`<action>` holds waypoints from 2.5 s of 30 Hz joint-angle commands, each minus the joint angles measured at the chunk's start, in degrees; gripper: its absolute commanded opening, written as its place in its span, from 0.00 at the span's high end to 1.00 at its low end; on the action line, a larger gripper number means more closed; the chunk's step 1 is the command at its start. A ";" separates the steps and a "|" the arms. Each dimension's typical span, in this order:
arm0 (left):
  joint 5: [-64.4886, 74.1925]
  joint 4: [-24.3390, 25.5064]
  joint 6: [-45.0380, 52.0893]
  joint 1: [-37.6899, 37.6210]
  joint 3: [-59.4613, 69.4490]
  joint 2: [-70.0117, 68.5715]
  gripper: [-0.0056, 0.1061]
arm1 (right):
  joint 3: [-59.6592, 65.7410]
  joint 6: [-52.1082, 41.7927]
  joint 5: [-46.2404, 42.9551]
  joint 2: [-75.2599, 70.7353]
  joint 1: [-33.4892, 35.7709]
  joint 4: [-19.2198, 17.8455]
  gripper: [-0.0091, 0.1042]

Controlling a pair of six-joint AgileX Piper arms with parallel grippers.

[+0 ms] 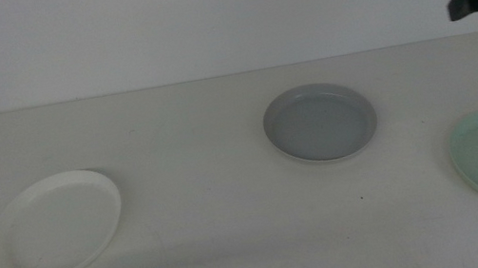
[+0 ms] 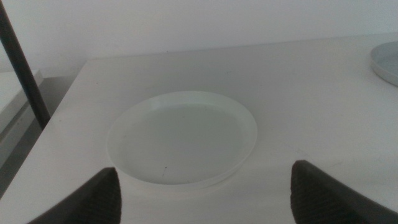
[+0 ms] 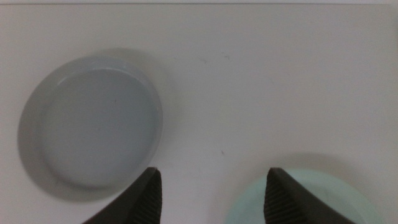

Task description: Stack the three bowls on top of each other.

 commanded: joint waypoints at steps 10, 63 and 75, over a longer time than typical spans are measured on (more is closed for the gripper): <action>-4.44 0.00 -0.84 0.00 -0.26 -0.75 0.01 | -20.57 0.00 1.22 18.58 0.07 7.12 0.54; -4.44 0.00 -0.84 0.00 -0.26 -0.75 0.01 | 19.95 5.12 -18.30 2.13 26.00 10.16 0.93; -4.44 0.00 -0.84 0.00 -0.26 -0.75 0.01 | 22.81 5.34 -21.71 8.19 25.77 9.62 0.93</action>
